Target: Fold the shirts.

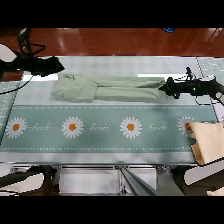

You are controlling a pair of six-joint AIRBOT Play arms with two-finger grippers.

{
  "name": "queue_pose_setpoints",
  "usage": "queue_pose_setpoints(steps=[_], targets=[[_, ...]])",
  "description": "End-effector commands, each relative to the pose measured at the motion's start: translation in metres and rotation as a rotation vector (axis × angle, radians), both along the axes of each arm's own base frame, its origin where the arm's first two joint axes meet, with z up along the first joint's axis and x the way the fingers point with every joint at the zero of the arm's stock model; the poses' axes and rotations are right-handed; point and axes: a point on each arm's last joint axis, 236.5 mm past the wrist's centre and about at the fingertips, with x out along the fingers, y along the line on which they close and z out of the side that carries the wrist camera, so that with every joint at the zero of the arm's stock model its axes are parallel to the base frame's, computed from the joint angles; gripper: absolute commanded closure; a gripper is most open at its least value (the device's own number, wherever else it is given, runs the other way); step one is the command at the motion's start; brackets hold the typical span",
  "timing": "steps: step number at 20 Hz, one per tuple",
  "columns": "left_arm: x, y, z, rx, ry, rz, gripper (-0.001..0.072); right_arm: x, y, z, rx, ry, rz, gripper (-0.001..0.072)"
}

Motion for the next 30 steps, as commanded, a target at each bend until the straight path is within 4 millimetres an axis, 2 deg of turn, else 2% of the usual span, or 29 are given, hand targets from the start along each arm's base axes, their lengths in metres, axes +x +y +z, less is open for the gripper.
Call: queue_pose_setpoints(steps=[1, 2, 3, 5, 7, 9, 11, 13, 16, 19, 21, 23, 25, 27, 29, 30], targets=[[-0.009, -0.033, -0.011, 0.007, 0.012, -0.073, 0.0214, 0.011, 0.029, 0.030, 0.023, -0.079, 0.096, 0.0685], [-0.011, -0.038, -0.013, 0.006, 0.019, -0.085, 0.0379, 0.005, 0.028, 0.048, 0.011, -0.100, 0.138, 0.0686], [-0.013, -0.044, -0.013, 0.005, 0.022, -0.098, 0.0688, -0.006, 0.022, 0.064, -0.034, -0.112, 0.183, 0.0686], [-0.022, -0.065, -0.015, 0.024, 0.011, -0.212, 0.0676, -0.036, 0.007, 0.094, -0.172, -0.103, 0.246, 0.0686], [-0.030, -0.102, -0.019, -0.047, 0.031, -0.262, 0.0676, -0.067, 0.000, 0.137, -0.275, -0.164, 0.239, 0.0686], [-0.041, -0.148, -0.029, -0.095, 0.049, -0.328, 0.0676, -0.100, 0.008, 0.176, -0.304, -0.248, 0.219, 0.0686], [-0.062, -0.198, -0.050, -0.081, 0.085, -0.434, 0.0676, -0.143, 0.026, 0.206, -0.304, -0.319, 0.212, 0.0686], [-0.091, -0.251, -0.072, -0.077, 0.145, -0.545, 0.0676, -0.175, 0.037, 0.227, -0.300, -0.379, 0.172, 0.0686], [-0.147, -0.331, -0.100, -0.069, 0.233, -0.703, 0.0677, -0.214, 0.047, 0.254, -0.288, -0.447, 0.121, 0.0686], [-0.209, -0.397, -0.116, -0.104, 0.287, -0.842, 0.0677, -0.235, 0.055, 0.272, -0.277, -0.490, 0.113, 0.0686], [-0.249, -0.424, -0.129, -0.126, 0.339, -0.905, 0.0677, -0.241, 0.059, 0.276, -0.263, -0.498, 0.119, 0.0686], [-0.273, -0.434, -0.138, -0.121, 0.365, -0.942, 0.0676, -0.241, 0.061, 0.276, -0.252, -0.494, 0.123, 0.0686], [-0.265, -0.429, -0.134, -0.122, 0.375, -0.937, 0.0676, -0.241, 0.061, 0.276, -0.250, -0.494, 0.121, 0.0686], [-0.233, -0.403, -0.121, -0.129, 0.408, -0.897, 0.0677, -0.241, 0.066, 0.278, -0.222, -0.492, 0.119, 0.0686], [-0.182, -0.360, -0.100, -0.152, 0.417, -0.805, 0.0689, -0.236, 0.076, 0.281, -0.160, -0.494, 0.143, 0.0686], [-0.153, -0.331, -0.085, -0.166, 0.402, -0.746, 0.0690, -0.231, 0.084, 0.283, -0.113, -0.498, 0.166, 0.0686]])
